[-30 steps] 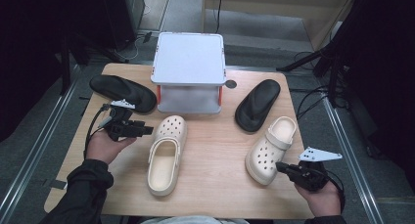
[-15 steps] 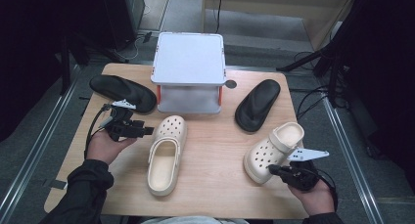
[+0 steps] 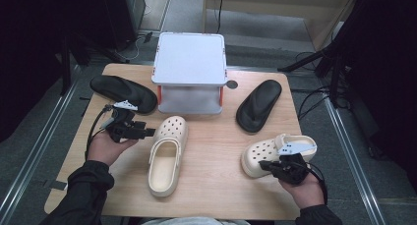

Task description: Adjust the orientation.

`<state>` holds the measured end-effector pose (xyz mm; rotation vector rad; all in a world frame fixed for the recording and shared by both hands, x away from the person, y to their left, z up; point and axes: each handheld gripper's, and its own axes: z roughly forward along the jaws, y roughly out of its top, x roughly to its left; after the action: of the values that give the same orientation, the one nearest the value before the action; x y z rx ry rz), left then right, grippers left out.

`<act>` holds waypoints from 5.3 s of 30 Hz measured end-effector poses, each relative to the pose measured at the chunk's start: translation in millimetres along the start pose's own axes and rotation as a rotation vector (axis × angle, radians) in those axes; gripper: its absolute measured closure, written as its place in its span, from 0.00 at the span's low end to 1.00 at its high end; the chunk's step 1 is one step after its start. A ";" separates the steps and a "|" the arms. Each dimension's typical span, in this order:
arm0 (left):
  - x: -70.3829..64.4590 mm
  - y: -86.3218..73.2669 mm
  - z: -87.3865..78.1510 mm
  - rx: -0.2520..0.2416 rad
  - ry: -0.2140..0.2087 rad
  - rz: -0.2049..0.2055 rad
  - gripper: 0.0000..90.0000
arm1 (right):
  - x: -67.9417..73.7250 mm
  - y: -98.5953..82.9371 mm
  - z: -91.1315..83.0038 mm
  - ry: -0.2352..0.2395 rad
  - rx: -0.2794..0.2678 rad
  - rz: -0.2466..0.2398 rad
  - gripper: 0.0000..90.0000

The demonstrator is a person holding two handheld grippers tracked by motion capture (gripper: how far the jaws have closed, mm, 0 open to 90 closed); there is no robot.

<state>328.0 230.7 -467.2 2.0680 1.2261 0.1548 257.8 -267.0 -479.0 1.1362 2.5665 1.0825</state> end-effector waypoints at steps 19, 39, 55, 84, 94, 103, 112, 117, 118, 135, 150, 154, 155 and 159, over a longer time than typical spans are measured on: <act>2.0 -2.9 -1.4 0.017 0.012 0.002 0.49 | 0.1 31.8 29.0 0.028 0.027 0.024 1.00; 2.3 -5.0 -1.2 0.024 0.019 -0.001 0.49 | -17.4 24.9 -29.9 -0.050 -0.093 0.083 1.00; 2.5 -4.5 -3.4 0.014 0.022 -0.001 0.49 | -41.9 -2.5 -60.1 -0.141 -0.112 0.155 1.00; 1.7 -4.3 -2.5 0.020 0.024 0.005 0.49 | -18.4 13.4 -22.0 -0.110 -0.011 0.173 1.00; 1.2 -4.0 -1.8 0.023 0.024 0.007 0.49 | -3.1 25.2 -4.3 -0.059 -0.023 0.161 1.00; 1.8 -3.3 -2.6 0.021 0.000 0.000 0.49 | 2.5 27.1 -10.9 -0.052 -0.050 0.144 0.96; 1.7 -3.7 -3.4 0.019 -0.001 -0.002 0.49 | -5.4 19.1 -29.9 -0.120 -0.122 0.126 0.70; 2.1 -3.9 -3.0 0.012 0.004 -0.012 0.49 | -12.8 10.5 -33.6 -0.132 -0.128 0.152 0.68; 2.0 -3.9 -2.9 0.014 0.006 -0.012 0.49 | -14.6 9.1 -33.3 -0.128 -0.129 0.158 0.67; -0.2 -3.2 -1.3 0.017 0.001 -0.001 0.49 | -21.9 5.0 -6.1 -0.142 -0.051 0.160 0.63; -1.6 -4.2 0.8 0.026 -0.003 0.006 0.49 | -27.5 9.9 8.6 -0.137 -0.065 0.161 0.73; -2.0 -4.3 1.9 0.029 -0.001 0.004 0.49 | -27.9 9.8 7.8 -0.136 -0.066 0.155 0.75; -1.8 -4.5 2.3 0.032 0.002 0.003 0.49 | -27.4 10.5 7.4 -0.144 -0.064 0.146 0.76; -1.2 -4.6 1.8 0.032 0.000 0.002 0.49 | -25.2 12.6 7.3 -0.142 -0.059 0.131 0.80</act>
<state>324.8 230.2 -471.0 2.0972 1.2338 0.1370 285.9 -274.5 -480.0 1.3309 2.3658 1.0554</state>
